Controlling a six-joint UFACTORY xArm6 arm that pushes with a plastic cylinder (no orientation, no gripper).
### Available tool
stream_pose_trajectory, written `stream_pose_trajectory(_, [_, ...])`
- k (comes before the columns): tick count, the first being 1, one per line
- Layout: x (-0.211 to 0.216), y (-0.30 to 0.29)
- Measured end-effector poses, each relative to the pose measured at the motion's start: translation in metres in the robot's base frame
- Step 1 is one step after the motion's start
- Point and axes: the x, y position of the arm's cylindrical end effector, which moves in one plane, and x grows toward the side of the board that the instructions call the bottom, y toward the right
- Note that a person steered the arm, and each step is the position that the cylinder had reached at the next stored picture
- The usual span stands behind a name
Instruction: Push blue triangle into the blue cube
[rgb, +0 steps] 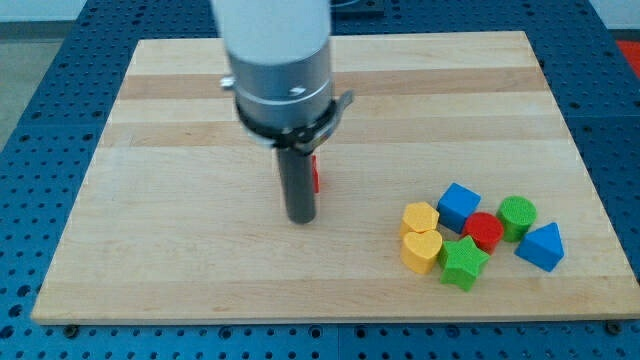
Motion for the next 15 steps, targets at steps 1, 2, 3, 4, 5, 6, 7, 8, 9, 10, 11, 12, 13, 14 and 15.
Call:
stream_pose_trajectory(1, [-0.05,-0.011])
stream_pose_trajectory(2, [-0.088,-0.061])
stream_pose_trajectory(3, [-0.091,-0.037])
stream_pose_trajectory(4, [-0.087,0.064])
stream_pose_trajectory(5, [-0.072,0.181])
stream_pose_trajectory(6, [-0.028,0.285])
stream_pose_trajectory(7, [0.038,0.339])
stream_pose_trajectory(8, [0.071,0.337])
stream_pose_trajectory(9, [0.071,0.295])
stream_pose_trajectory(10, [0.07,0.248])
stream_pose_trajectory(11, [0.056,0.209])
stream_pose_trajectory(12, [0.038,0.172])
stream_pose_trajectory(13, [0.021,0.13])
stream_pose_trajectory(14, [0.011,0.109])
stream_pose_trajectory(15, [0.023,0.135])
